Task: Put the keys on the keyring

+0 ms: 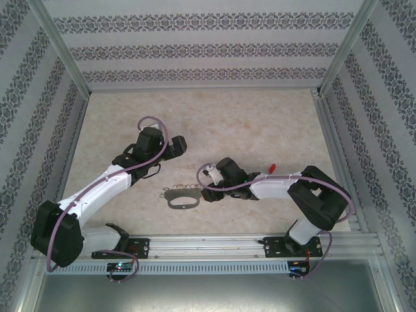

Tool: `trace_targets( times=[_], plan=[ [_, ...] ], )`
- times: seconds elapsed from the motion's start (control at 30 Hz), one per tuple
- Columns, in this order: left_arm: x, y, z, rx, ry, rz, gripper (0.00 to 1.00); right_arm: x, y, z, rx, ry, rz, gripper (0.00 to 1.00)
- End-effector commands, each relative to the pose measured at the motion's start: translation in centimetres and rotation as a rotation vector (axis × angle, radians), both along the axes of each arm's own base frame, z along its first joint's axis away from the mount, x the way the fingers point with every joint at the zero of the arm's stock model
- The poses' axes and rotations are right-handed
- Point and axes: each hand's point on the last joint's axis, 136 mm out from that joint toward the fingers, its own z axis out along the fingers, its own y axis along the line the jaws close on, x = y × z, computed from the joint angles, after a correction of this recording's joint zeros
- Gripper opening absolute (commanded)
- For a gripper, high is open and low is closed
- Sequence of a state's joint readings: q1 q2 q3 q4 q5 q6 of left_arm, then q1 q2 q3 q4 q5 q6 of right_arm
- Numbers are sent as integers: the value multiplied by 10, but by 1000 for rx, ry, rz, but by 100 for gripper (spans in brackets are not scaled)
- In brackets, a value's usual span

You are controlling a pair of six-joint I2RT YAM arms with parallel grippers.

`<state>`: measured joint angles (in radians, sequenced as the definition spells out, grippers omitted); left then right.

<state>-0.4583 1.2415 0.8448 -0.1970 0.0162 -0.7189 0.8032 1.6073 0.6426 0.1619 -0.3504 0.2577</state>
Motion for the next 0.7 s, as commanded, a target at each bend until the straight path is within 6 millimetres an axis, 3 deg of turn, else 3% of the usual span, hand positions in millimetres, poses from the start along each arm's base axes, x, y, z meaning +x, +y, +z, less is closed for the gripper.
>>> trace_targets(
  times=[0.0,0.67],
  plan=[
    [-11,3,-13,41,58,-18,100,3,12,10,28,-29,30,40],
    [-8,-5,-19,3,79,-26,100,-2,11,-13,3,25,32,33]
  ],
)
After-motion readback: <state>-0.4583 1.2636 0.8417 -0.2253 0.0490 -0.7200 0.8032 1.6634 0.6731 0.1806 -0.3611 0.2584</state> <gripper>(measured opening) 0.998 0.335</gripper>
